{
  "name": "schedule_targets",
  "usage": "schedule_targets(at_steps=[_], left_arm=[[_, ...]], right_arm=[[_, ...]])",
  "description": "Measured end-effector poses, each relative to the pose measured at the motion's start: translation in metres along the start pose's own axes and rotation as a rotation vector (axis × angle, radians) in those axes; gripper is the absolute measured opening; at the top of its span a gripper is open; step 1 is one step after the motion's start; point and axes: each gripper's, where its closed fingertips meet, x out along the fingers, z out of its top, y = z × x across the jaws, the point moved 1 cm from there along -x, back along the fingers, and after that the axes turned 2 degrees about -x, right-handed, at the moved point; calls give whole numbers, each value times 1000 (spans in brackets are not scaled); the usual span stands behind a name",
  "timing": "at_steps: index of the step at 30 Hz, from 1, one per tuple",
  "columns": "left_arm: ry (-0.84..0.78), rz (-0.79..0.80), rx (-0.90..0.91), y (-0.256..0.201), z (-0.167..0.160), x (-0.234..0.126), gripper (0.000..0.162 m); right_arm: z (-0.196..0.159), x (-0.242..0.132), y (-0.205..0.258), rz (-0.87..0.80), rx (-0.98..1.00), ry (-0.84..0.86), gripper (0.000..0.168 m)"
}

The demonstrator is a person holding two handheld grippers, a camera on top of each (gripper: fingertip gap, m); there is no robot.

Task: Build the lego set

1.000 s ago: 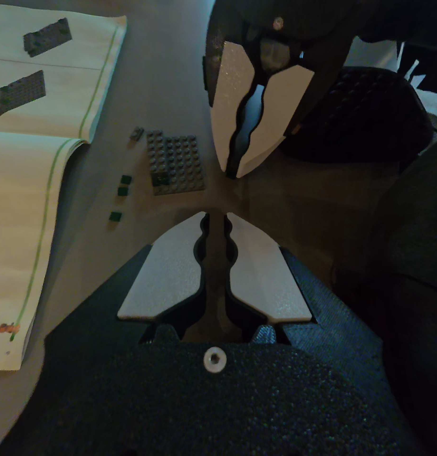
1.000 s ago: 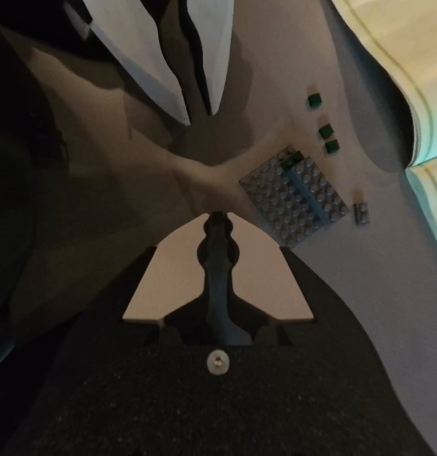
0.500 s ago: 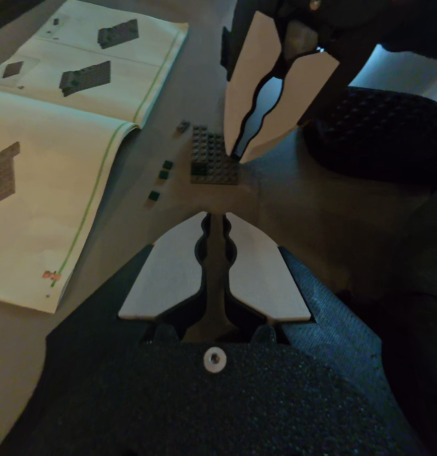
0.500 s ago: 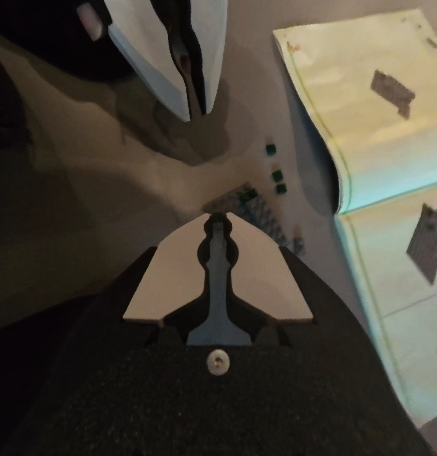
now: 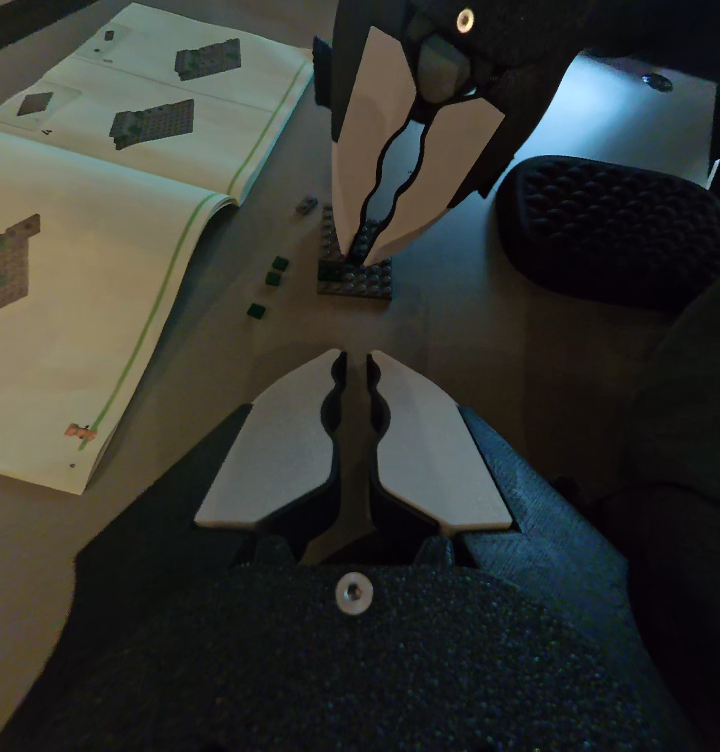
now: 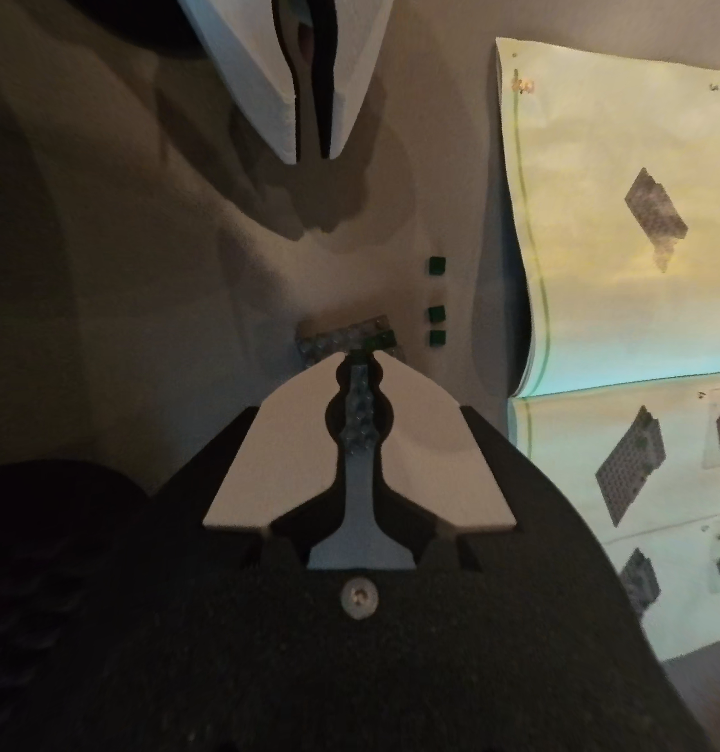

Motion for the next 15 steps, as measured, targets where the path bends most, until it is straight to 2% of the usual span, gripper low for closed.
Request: schedule_targets(at_steps=[15], left_arm=[[7,-11,-4,-1,-2,1,10]], right_arm=[[-3,1,-1,0,-42,22,7]])
